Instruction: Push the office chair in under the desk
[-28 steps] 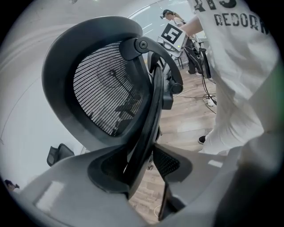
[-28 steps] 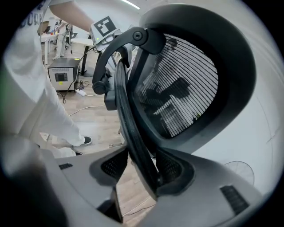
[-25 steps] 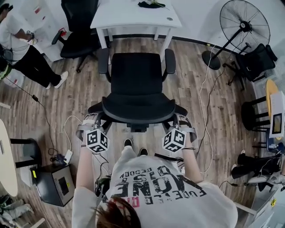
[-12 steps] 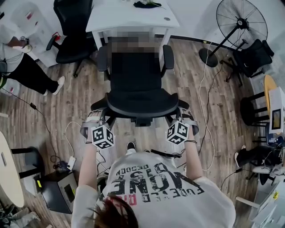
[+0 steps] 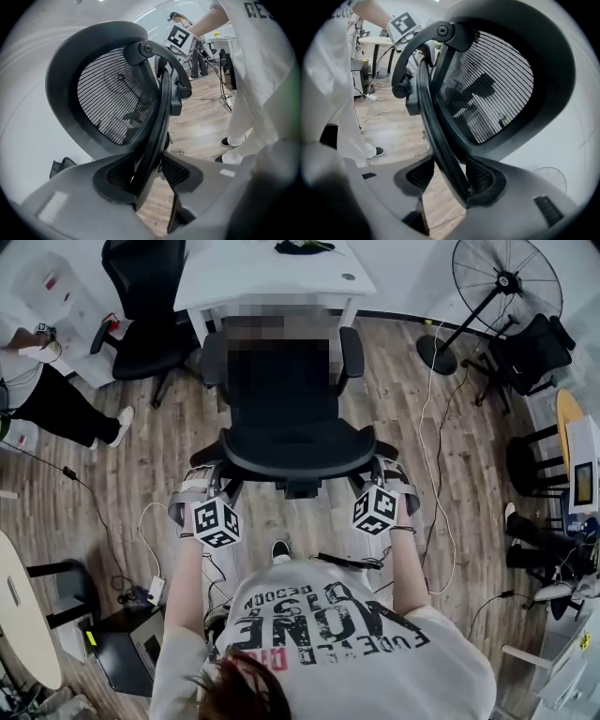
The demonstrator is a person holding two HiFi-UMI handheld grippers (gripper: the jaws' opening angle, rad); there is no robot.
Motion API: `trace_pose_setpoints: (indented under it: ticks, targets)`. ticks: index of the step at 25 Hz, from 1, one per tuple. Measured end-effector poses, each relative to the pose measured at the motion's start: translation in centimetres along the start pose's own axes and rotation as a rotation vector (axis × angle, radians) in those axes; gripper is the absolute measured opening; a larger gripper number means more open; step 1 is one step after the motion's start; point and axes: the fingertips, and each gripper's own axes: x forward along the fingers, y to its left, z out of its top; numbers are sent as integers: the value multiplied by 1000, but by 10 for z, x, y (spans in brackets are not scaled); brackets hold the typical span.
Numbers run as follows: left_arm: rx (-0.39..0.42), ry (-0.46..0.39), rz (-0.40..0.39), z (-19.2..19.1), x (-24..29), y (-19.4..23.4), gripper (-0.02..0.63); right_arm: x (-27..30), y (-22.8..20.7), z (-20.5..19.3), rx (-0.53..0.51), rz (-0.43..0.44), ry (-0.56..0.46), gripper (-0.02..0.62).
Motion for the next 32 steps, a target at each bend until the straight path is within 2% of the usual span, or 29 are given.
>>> trace_pose_setpoints:
  ticks: [14, 32]
  targets:
    - [17, 2, -4, -5, 25, 34, 190, 27, -30, 7, -8, -26, -3, 199]
    - [-4, 39, -6, -19, 72, 99, 190, 81, -89, 25, -35, -2, -15, 198]
